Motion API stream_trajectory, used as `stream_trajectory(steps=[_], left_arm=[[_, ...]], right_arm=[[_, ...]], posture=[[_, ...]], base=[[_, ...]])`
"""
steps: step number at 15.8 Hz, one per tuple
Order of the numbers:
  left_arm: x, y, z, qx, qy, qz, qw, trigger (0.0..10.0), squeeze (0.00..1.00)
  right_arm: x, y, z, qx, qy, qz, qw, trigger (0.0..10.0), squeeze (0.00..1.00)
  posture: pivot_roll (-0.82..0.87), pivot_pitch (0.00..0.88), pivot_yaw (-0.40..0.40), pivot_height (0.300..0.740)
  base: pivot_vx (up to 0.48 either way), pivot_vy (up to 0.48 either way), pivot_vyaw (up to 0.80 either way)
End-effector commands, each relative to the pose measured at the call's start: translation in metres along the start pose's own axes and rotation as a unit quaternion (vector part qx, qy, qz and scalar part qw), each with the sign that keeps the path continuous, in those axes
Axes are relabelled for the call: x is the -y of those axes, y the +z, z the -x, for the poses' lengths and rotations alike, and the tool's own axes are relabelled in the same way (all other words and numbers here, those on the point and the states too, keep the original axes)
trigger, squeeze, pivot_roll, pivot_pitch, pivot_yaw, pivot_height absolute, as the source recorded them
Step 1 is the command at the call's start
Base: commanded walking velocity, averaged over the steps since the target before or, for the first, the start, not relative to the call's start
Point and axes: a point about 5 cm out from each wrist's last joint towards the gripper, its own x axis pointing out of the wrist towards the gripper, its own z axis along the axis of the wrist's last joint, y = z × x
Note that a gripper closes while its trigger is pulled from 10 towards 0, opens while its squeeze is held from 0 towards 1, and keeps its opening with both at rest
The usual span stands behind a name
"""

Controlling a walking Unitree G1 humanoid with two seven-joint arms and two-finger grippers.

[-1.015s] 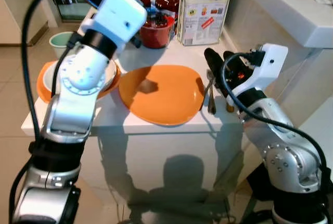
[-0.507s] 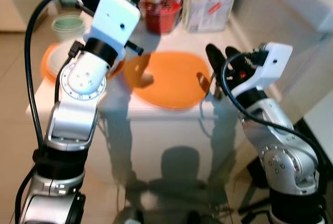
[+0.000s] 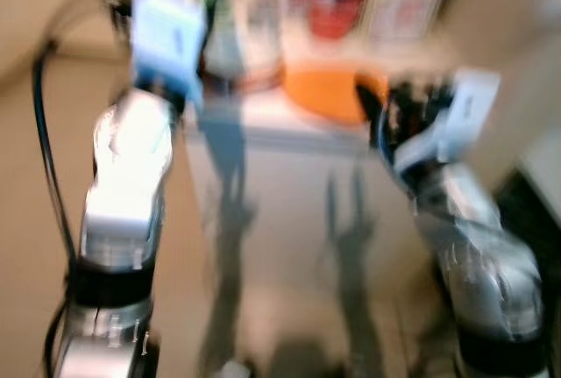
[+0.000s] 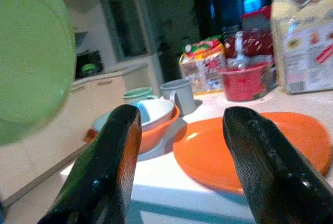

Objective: Setting the table

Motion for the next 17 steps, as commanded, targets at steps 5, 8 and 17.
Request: stream_trajectory(steps=[5,8,17], left_arm=[[0.012,-0.011,0.017,-0.016,-0.057,-0.047,0.997,10.0,0.0],[0.018,-0.025,0.024,-0.044,-0.085,-0.048,0.994,10.0,0.0],[0.042,-0.063,0.04,-0.123,-0.122,-0.044,0.984,10.0,0.0]], right_arm=[[0.023,-0.009,0.005,-0.011,-0.058,0.016,0.998,10.0,0.0],[0.022,-0.016,0.006,-0.037,-0.056,0.015,0.998,10.0,0.0],[0.037,-0.038,0.01,-0.113,-0.083,0.018,0.99,10.0,0.0]], posture=[[0.06,0.0,-0.031,0.74],[0.05,0.0,-0.042,0.74],[0.05,0.0,-0.044,0.74]], base=[[0.0,0.0,0.0],[0.0,0.0,0.0],[0.0,-0.173,0.0]])
